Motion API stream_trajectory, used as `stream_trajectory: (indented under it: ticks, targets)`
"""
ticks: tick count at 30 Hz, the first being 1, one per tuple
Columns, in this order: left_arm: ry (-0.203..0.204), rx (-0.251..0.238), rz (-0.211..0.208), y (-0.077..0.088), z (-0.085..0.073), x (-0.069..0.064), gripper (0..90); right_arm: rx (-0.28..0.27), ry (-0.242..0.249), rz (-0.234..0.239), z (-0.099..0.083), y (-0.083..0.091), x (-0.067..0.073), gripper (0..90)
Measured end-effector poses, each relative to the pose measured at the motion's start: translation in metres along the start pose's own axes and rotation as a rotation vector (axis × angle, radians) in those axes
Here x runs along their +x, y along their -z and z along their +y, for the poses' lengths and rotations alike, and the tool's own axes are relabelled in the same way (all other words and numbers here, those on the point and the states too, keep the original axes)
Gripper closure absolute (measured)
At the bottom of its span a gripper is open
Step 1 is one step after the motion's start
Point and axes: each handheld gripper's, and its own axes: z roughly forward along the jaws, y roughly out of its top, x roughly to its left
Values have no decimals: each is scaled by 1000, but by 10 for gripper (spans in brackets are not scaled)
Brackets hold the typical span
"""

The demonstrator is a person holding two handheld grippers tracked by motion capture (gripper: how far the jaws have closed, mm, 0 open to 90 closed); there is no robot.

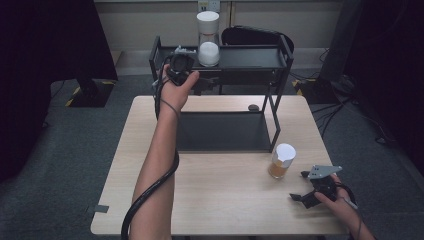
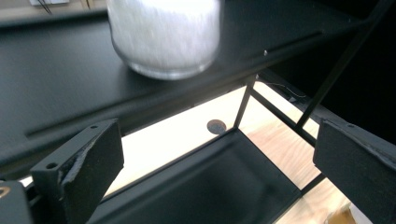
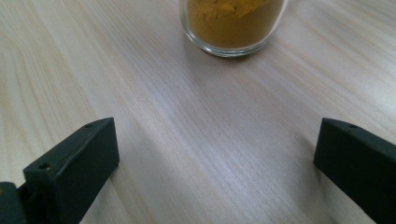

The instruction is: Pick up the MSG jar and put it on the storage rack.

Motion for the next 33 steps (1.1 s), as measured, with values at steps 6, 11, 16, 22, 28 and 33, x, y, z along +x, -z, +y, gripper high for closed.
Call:
stream_trajectory:
  ticks: [6,11,16,22,28,33]
  targets:
    - [-14,0,-9,-6,-19,1,14,-1,0,0,0,0,0,0]
    - [-9,5,-15,-10,-32,3,14,0,0,0,0,0,0,0]
    - [-5,1,-28,-15,-49,5,14,-1,0,0,0,0,0,0]
    - [0,3,-43,-20,-67,7,15,-1,0,0,0,0,0,0]
    - [-3,7,-48,-23,-82,7,15,-1,0,0,0,0,0,0]
    - [10,17,-51,-26,-96,9,15,-1,0,0,0,0,0,0]
